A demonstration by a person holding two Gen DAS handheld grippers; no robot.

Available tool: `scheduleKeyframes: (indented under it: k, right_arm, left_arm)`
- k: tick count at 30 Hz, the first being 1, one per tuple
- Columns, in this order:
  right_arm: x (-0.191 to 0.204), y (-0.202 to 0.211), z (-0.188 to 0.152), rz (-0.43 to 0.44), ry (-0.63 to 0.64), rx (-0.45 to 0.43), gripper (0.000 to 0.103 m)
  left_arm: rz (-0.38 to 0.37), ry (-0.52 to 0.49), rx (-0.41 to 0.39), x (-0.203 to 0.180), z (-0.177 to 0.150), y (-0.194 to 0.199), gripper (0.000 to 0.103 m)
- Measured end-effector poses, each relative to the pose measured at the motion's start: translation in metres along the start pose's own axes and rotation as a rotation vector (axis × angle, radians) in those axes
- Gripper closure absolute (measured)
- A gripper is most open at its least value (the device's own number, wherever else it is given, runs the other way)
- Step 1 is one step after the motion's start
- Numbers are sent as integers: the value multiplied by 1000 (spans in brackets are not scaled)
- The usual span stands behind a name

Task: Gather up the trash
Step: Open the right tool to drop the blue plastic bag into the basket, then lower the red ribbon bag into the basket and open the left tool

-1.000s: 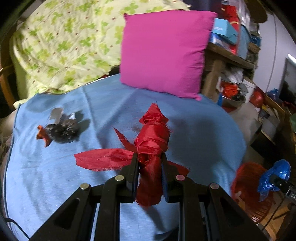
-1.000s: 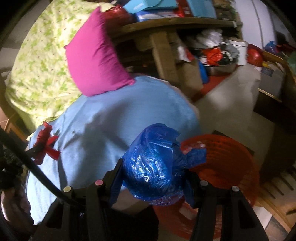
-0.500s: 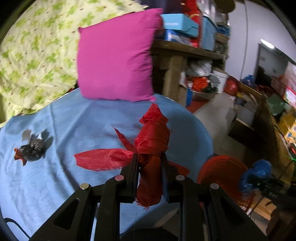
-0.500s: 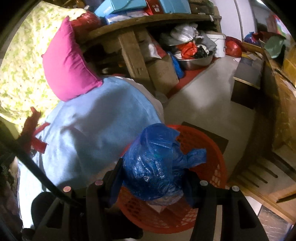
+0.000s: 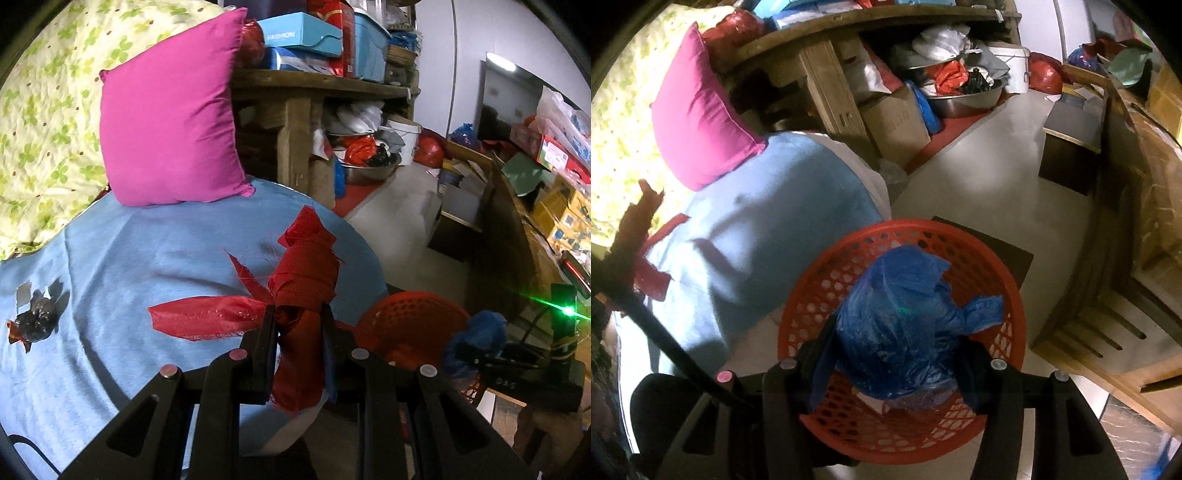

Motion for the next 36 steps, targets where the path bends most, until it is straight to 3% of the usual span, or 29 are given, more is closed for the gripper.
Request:
scheduleKeyframes:
  k: [14,19,21,28,36]
  right_arm:
    - [-10,-14,-6,-23,-23,39,41]
    - [-13,-19,-9,-33,-32,62,27]
    - [-14,-18,-7,-31,-37,53,20]
    - [-14,-1,7,-27,-44,-10,20]
    - [-23,29,22,-42,-43,-100,20]
  left_arm:
    - [-16,-15,22,-14,-3,-12,81]
    - [-18,-18,24,-15,-3,-13,81]
    - [-19,-20,25,-15,-3,-14,81]
    - [-42,-13,45,-21,-6,-20,81]
    - [-127,-58,80,-66,-11,-29,81]
Point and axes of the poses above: each gripper's, at about its wrist camera, not at the fingertips, and y roughly against the way its jaws point, x to its left, z to its top, the point moved 9 cm from there along -y, roughly the way its jaws point, and after that the axes turned 8 degrees about -x, right-handed, at the moved point
